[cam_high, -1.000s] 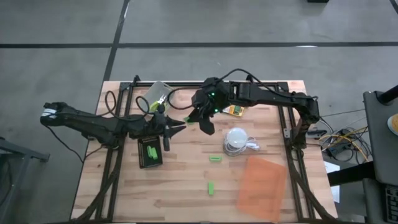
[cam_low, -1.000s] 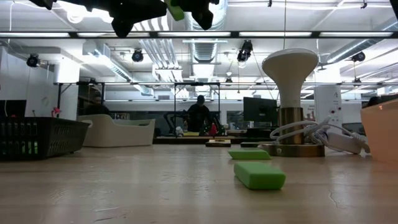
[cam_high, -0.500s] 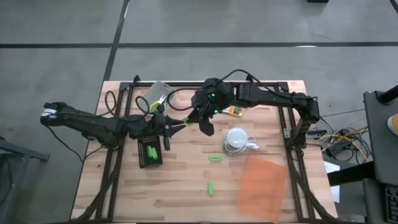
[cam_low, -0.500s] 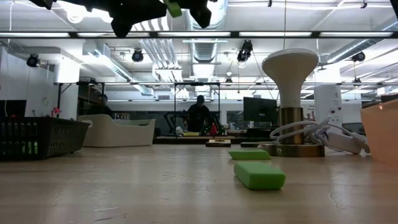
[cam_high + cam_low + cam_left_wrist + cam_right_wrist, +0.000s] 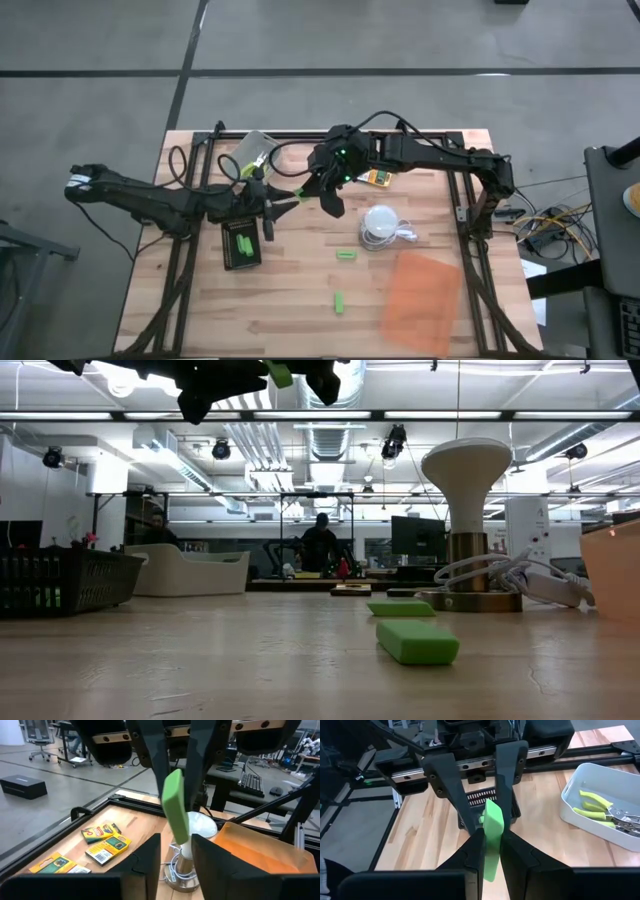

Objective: Pick & Place School Supplies
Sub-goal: Put the green eraser into the black bin

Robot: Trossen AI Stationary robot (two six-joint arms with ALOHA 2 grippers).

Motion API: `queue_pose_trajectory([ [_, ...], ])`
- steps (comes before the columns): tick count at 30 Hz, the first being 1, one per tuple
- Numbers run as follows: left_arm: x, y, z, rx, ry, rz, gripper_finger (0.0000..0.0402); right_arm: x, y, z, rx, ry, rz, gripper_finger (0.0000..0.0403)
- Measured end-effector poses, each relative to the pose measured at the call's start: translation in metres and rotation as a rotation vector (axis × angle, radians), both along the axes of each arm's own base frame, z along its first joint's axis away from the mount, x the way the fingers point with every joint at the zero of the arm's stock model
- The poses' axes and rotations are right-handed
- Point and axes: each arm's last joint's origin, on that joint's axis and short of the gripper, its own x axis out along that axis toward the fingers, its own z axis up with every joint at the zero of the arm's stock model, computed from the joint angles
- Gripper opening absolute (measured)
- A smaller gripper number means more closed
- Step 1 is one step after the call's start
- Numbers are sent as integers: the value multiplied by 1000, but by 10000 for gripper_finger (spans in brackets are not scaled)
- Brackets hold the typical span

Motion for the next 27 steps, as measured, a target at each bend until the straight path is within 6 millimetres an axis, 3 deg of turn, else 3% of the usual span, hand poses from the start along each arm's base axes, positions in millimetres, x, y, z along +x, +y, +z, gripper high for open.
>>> queue_pose_trajectory([
  [10,0,1,0,-30,-9,30,187,1,2,1,-5,-13,6,43],
  [27,0,0,8,-110,-108,-2,193,6,14,8,-32,-104,48,43],
])
